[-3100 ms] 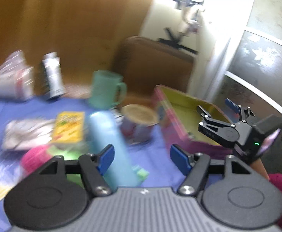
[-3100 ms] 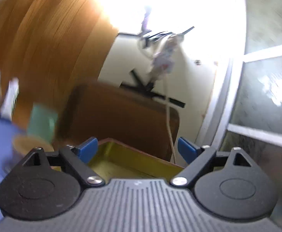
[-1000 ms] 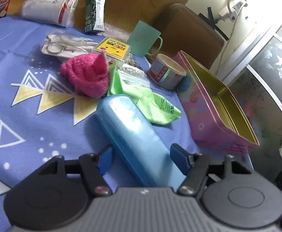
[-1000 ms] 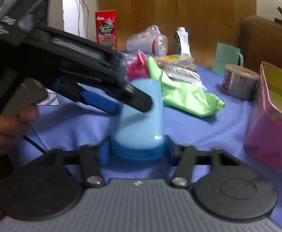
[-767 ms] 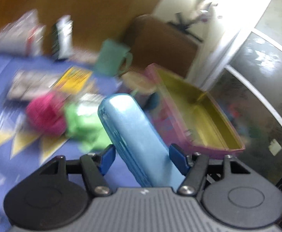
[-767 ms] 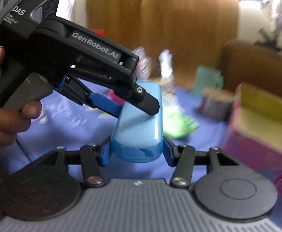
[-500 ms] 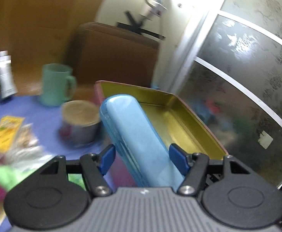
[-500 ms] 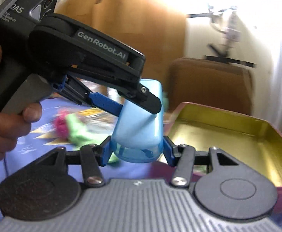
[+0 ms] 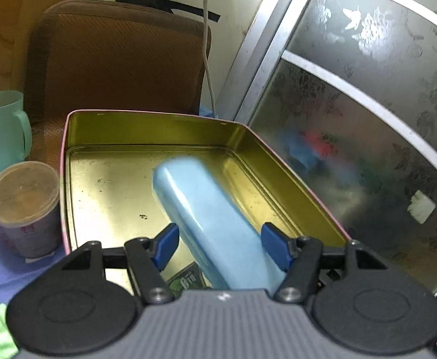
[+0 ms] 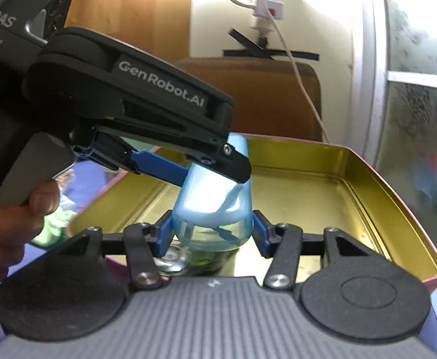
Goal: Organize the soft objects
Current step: 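Lift the pencil case into the pink tin and open both tools, then move both tools back over the pink fuzzy sock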
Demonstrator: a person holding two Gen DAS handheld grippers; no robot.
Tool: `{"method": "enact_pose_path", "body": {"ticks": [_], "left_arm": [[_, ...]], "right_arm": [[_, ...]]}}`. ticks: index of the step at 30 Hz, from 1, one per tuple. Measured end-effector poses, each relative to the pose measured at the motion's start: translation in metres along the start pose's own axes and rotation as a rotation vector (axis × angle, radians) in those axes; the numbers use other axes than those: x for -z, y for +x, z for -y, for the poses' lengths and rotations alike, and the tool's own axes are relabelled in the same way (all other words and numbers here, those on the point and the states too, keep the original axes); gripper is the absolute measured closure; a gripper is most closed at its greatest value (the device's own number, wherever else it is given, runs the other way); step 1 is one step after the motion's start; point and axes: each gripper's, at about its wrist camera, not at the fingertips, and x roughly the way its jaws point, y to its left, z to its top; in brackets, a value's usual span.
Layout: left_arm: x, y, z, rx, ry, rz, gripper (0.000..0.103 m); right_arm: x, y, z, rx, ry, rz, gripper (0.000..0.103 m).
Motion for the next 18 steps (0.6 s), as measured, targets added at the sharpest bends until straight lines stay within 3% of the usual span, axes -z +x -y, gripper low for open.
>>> {"method": "enact_pose_path", "body": {"ticks": [4, 11, 18], "left_arm": [[0.004, -0.002, 0.008, -0.080, 0.036, 0.006, 0.038], [0.014, -0.039, 0.011, -0.254, 0.116, 0.058, 0.034], [0.030, -0.080, -0.011, -0.384, 0.091, 0.077, 0.031]], "right_arm": [[0.004, 0.007, 0.008, 0.126, -0.002, 0.004, 0.036], [0.004, -0.012, 0.007, 0.083, 0.049, 0.036, 0.037], [0.002, -0.025, -0.021, 0.011, 0.035, 0.075, 0.037]]}}
